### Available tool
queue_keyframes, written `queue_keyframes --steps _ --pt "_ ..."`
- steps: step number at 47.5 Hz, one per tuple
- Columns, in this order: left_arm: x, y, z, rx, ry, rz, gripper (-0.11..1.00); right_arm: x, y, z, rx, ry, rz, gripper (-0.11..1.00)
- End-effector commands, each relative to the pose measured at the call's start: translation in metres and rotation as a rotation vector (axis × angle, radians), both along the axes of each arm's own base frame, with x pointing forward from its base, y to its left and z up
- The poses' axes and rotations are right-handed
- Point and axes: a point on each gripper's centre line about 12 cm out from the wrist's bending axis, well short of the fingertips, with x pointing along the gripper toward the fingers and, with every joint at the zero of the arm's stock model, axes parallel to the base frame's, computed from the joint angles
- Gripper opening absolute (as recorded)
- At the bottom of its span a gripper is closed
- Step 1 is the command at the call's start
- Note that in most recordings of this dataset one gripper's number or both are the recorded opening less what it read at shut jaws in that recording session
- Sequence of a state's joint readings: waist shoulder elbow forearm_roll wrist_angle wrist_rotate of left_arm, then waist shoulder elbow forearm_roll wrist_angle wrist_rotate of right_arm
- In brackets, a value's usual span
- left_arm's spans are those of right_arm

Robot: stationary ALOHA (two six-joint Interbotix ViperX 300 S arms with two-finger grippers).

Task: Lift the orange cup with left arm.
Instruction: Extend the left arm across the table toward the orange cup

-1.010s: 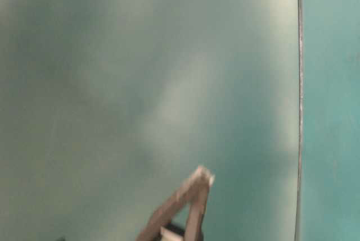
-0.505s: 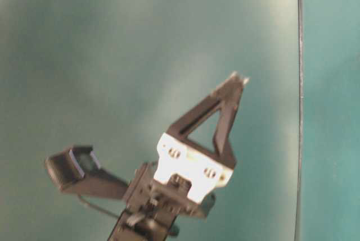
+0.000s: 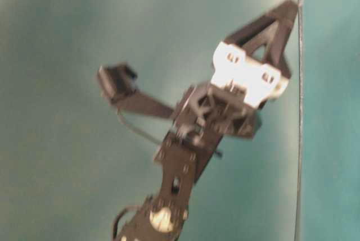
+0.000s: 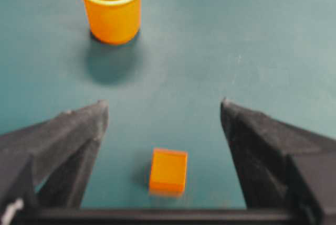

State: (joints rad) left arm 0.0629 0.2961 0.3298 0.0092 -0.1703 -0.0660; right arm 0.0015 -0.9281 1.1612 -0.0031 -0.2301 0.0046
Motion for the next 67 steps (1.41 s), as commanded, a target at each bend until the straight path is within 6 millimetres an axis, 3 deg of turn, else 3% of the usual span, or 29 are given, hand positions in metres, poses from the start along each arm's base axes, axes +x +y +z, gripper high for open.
queue_keyframes --steps 1,13,28,67 --pt "0.017 0.000 0.021 0.004 -0.049 -0.002 0.83 0.002 0.000 0.011 0.002 -0.028 0.000 0.00" --pt "0.045 0.004 0.011 0.001 -0.003 0.002 0.83 0.003 0.000 0.012 0.002 -0.029 0.000 0.00" --pt "0.062 0.017 0.001 -0.005 0.006 0.027 0.83 0.002 0.000 0.013 0.002 -0.032 0.000 0.00" --pt "0.115 0.025 -0.033 -0.039 0.019 0.050 0.83 0.003 0.000 0.012 0.002 -0.028 0.000 0.00"
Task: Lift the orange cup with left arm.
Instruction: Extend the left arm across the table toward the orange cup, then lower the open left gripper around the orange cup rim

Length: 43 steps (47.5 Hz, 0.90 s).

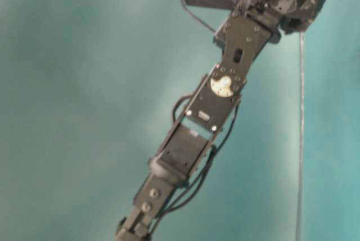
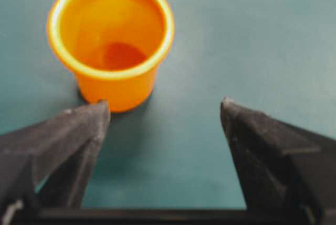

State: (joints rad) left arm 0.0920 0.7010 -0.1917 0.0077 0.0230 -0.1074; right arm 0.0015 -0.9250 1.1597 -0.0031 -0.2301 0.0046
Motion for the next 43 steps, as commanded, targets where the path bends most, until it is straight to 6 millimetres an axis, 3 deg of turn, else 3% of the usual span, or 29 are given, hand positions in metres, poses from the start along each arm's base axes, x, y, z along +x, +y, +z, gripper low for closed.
queue_keyframes --steps 1,19,43 --pt "0.009 0.001 0.024 0.005 -0.053 0.000 0.83 0.002 0.000 0.012 0.002 -0.029 0.002 0.00" --pt "0.018 0.012 0.028 0.007 -0.039 0.016 0.83 0.004 0.000 0.010 0.002 -0.020 0.000 0.00" --pt "0.019 0.030 0.017 -0.027 -0.015 0.062 0.83 0.006 0.000 0.008 -0.002 -0.012 0.002 0.00"
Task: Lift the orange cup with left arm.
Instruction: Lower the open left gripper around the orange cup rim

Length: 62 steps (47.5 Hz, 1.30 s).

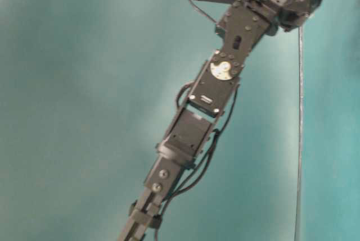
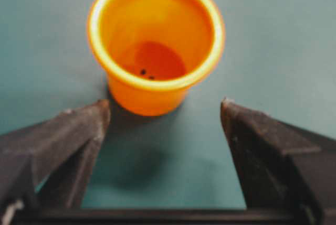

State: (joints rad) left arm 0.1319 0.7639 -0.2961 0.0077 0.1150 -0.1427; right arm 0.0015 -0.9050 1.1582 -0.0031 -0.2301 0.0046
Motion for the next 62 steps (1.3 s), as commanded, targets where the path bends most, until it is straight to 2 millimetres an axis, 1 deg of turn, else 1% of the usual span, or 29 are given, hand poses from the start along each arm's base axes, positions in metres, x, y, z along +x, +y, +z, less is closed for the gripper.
queue_keyframes --steps 1,6,19,23,35,42,47,55,62 --pt "0.009 0.004 0.027 0.009 -0.064 0.005 0.83 0.002 0.000 0.012 -0.001 -0.032 0.002 0.00" --pt "0.013 0.005 0.022 0.009 -0.064 0.005 0.83 0.003 0.000 0.012 -0.001 -0.032 0.000 0.00" --pt "0.024 0.008 0.023 0.014 -0.094 0.007 0.83 0.004 0.000 0.012 -0.001 -0.029 0.002 0.00" --pt "0.026 0.011 0.021 0.012 -0.096 0.013 0.83 0.004 0.000 0.010 -0.001 -0.025 0.002 0.00" --pt "0.031 0.012 0.015 0.014 -0.099 0.012 0.83 0.005 0.000 0.009 0.000 -0.021 0.000 0.00" --pt "0.033 0.012 0.016 0.017 -0.115 0.012 0.83 0.006 0.000 0.008 -0.001 -0.014 0.002 0.00" --pt "0.035 0.013 0.019 0.018 -0.128 0.012 0.79 0.006 0.000 0.007 -0.002 -0.009 0.002 0.00" --pt "0.035 0.011 0.019 0.025 -0.131 0.006 0.66 0.007 0.000 0.005 -0.002 -0.002 0.000 0.00" --pt "0.036 0.007 0.019 0.032 -0.130 -0.005 0.66 0.007 0.000 0.005 -0.002 0.000 0.000 0.00"
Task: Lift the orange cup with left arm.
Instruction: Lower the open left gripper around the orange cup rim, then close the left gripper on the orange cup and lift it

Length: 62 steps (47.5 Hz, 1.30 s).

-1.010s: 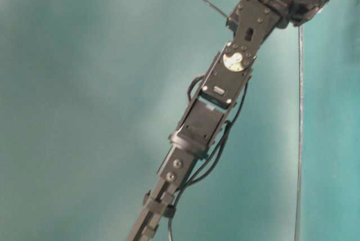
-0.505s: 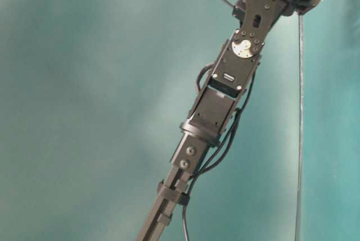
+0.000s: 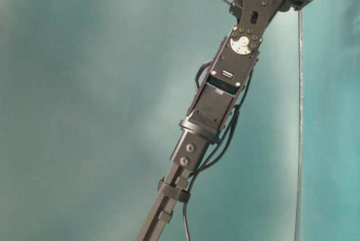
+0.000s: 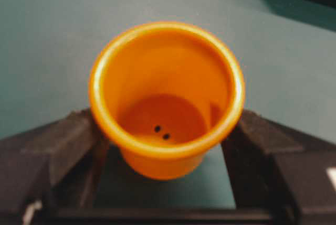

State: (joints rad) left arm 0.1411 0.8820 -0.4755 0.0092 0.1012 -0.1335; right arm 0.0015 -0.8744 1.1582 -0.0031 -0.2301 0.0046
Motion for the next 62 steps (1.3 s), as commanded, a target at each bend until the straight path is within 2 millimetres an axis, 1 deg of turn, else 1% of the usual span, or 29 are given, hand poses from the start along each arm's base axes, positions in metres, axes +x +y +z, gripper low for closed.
queue_keyframes --steps 1,12,18,30,38,46,60,62 --pt "0.005 -0.003 0.026 0.015 -0.057 -0.010 0.66 0.003 0.000 0.011 -0.001 -0.029 0.002 0.00" --pt "0.006 -0.007 0.028 0.025 -0.054 -0.021 0.66 0.003 0.000 0.013 -0.001 -0.032 0.002 0.00" --pt "0.006 -0.007 0.034 0.029 -0.055 -0.022 0.66 0.003 0.000 0.011 -0.001 -0.028 0.002 0.00" --pt "0.006 -0.007 0.060 0.039 -0.047 -0.026 0.67 0.003 0.000 0.013 -0.001 -0.034 0.002 0.00" --pt "0.006 -0.007 0.073 0.063 -0.030 -0.039 0.67 0.003 0.000 0.013 0.002 -0.035 0.001 0.00" --pt "0.007 -0.007 0.091 0.070 -0.046 -0.040 0.67 0.002 0.000 0.014 -0.001 -0.037 0.000 0.00" --pt "0.011 -0.005 0.109 0.077 -0.077 -0.038 0.67 0.002 0.002 0.014 0.000 -0.038 0.008 0.00" --pt "0.012 -0.006 0.114 0.079 -0.080 -0.040 0.67 0.002 0.002 0.014 0.000 -0.035 0.009 0.00"
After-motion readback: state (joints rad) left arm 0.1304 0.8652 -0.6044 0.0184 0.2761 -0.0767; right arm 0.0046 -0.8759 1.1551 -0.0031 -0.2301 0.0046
